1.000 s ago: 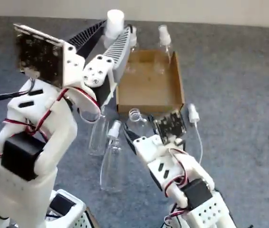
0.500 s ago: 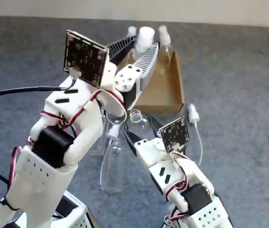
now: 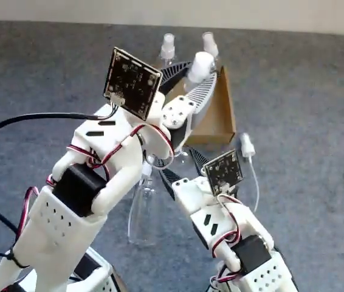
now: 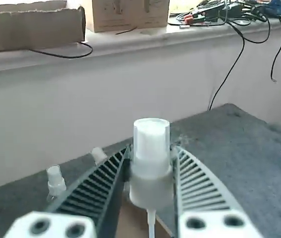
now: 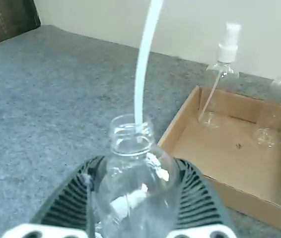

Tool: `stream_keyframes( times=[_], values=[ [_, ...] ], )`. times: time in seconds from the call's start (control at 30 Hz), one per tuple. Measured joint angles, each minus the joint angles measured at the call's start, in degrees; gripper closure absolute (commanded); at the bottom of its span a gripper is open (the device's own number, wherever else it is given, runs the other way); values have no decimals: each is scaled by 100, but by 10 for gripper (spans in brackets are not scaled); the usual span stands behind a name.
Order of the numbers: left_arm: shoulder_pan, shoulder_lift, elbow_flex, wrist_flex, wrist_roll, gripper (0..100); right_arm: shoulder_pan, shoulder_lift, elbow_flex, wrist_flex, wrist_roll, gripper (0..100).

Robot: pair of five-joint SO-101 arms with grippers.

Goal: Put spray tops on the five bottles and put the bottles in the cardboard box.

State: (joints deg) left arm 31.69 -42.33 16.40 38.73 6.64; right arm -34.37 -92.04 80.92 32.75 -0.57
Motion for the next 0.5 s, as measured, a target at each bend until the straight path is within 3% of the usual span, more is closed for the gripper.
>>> stream_keyframes(
  times=[0.3, 0.5],
  values=[
    [-18, 0, 229, 0, 0, 979, 0, 0, 0, -105, 0, 995],
    [-44, 0, 246, 53, 0, 979, 545, 0, -255, -492, 0, 995]
  ],
)
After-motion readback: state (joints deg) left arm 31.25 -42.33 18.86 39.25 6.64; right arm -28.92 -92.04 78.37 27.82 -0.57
